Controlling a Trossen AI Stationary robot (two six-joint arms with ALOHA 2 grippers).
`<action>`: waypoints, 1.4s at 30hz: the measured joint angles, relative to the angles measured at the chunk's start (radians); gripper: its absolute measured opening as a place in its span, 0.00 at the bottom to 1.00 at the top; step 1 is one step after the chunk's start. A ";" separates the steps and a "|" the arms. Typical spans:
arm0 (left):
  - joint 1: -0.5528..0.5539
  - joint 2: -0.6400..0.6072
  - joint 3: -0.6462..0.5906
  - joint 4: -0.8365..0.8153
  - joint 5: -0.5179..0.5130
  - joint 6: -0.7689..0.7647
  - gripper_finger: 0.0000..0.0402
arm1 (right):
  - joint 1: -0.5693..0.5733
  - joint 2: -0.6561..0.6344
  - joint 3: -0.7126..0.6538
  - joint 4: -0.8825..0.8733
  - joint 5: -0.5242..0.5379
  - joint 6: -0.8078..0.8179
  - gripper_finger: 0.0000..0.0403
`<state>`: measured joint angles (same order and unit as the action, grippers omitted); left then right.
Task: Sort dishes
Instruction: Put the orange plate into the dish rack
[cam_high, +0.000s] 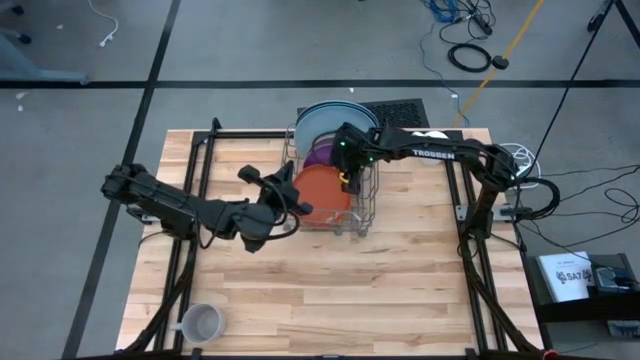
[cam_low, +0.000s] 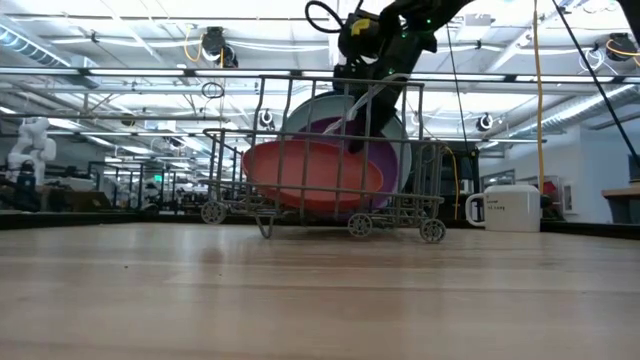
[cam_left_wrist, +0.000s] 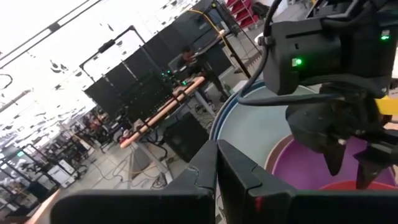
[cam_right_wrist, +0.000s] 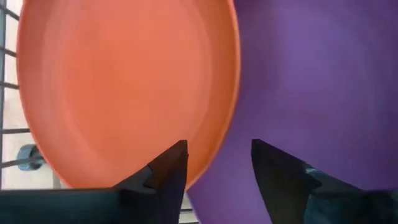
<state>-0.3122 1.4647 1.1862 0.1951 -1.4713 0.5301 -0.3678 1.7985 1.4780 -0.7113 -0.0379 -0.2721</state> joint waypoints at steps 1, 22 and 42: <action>0.000 0.000 0.000 0.000 0.001 0.000 0.03 | -0.001 0.002 0.000 0.000 -0.011 0.005 0.40; 0.000 0.000 0.000 -0.004 0.001 0.001 0.03 | 0.057 -0.031 0.002 0.031 0.074 -0.004 0.02; 0.000 0.000 0.000 -0.004 0.015 0.001 0.03 | 0.271 -0.173 0.000 0.039 0.880 -0.016 0.00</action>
<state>-0.3119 1.4651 1.1862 0.1913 -1.4559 0.5308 -0.0964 1.6253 1.4780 -0.6719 0.8420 -0.2883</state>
